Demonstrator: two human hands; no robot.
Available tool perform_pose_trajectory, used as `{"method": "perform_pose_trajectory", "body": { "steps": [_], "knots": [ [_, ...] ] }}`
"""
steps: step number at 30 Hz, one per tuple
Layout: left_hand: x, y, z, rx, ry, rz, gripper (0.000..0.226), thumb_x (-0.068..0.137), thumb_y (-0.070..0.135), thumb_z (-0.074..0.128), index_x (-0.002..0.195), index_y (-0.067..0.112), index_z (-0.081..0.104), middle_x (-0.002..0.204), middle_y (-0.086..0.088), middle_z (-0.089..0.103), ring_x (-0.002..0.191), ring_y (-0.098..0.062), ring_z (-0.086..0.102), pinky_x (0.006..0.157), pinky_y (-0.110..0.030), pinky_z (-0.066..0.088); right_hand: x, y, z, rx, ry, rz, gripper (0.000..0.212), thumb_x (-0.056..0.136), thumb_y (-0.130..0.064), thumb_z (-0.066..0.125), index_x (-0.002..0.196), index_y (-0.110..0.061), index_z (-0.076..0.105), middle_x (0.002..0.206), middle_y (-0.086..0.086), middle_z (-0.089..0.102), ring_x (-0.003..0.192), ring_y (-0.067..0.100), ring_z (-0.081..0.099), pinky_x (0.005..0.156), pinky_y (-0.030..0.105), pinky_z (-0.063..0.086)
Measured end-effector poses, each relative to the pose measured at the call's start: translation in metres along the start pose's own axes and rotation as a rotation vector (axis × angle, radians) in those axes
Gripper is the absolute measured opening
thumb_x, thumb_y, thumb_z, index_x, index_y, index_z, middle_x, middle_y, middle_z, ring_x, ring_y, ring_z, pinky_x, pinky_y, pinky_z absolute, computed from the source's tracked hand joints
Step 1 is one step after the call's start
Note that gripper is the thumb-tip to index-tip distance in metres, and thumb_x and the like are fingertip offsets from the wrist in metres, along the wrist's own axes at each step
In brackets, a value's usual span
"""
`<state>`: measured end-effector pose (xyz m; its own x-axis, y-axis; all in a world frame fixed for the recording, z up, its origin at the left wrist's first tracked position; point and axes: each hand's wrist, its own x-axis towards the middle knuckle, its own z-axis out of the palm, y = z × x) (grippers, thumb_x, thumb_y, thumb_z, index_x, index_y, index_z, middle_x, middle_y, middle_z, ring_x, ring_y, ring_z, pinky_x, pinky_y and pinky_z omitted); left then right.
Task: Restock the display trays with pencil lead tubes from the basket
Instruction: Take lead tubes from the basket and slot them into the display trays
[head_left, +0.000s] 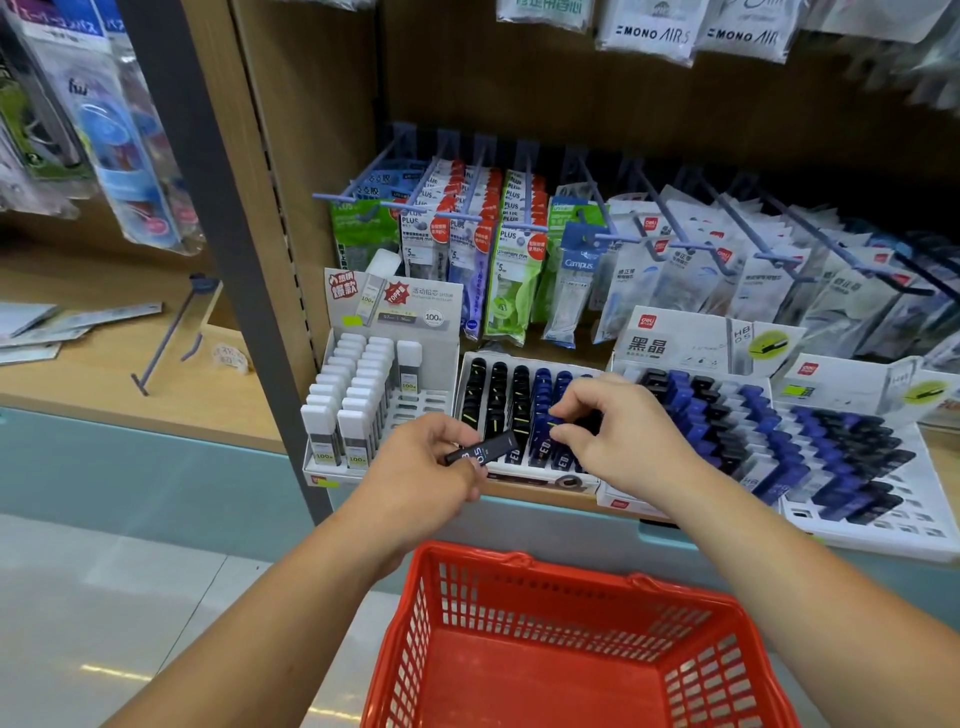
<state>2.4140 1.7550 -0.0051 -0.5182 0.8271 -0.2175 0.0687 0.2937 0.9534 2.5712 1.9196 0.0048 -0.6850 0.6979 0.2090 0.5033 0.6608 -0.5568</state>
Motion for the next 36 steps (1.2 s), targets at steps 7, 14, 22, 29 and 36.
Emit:
{"method": "perform_pose_trajectory", "body": {
  "steps": [7,14,22,29,36],
  "knots": [
    [-0.002,0.003,0.0,0.04,0.019,0.042,0.016,0.095,0.002,0.068,0.102,0.015,0.067,0.078,-0.009,0.075,0.063,-0.008,0.067,0.061,-0.025,0.054,-0.003,-0.001,0.008,-0.275,0.051,-0.268,0.01,0.083,-0.031,0.079,0.091,-0.026,0.079,0.085,-0.009,0.059,0.088,0.017,0.047,0.08,0.04,0.049],
    [-0.013,0.026,0.021,-0.01,-0.052,0.147,0.02,0.094,0.01,0.073,0.109,0.015,0.06,0.063,-0.003,0.069,0.063,-0.015,0.071,0.058,-0.024,0.055,-0.032,-0.022,-0.02,0.292,-0.182,0.011,0.014,0.089,-0.008,0.076,0.099,-0.015,0.081,0.073,-0.008,0.071,0.059,0.002,0.058,0.057,0.016,0.047],
    [-0.031,0.051,0.082,-0.091,-0.151,0.293,0.026,0.097,0.003,0.068,0.116,0.02,0.067,0.069,-0.013,0.071,0.062,-0.015,0.068,0.059,-0.024,0.055,-0.079,0.004,-0.066,0.672,-0.14,0.192,0.032,0.09,0.006,0.07,0.111,-0.017,0.07,0.093,0.013,0.064,0.061,0.011,0.06,0.05,0.019,0.05],
    [-0.028,0.045,0.166,0.075,-0.16,0.328,0.012,0.096,0.005,0.066,0.1,0.016,0.066,0.078,-0.01,0.074,0.067,-0.014,0.069,0.064,-0.025,0.052,-0.129,0.089,-0.116,0.563,0.027,0.299,0.046,0.092,0.008,0.062,0.121,-0.028,0.066,0.071,0.007,0.049,0.053,0.027,0.06,0.049,0.035,0.052],
    [-0.026,0.046,0.238,0.407,-0.215,0.496,0.014,0.093,0.016,0.07,0.103,0.026,0.069,0.103,0.014,0.07,0.098,0.0,0.064,0.091,-0.023,0.052,-0.163,0.167,-0.165,0.474,0.407,0.404,0.025,0.094,0.008,0.063,0.099,-0.016,0.069,0.072,0.007,0.056,0.054,0.019,0.061,0.053,0.031,0.055]
  ]
}}
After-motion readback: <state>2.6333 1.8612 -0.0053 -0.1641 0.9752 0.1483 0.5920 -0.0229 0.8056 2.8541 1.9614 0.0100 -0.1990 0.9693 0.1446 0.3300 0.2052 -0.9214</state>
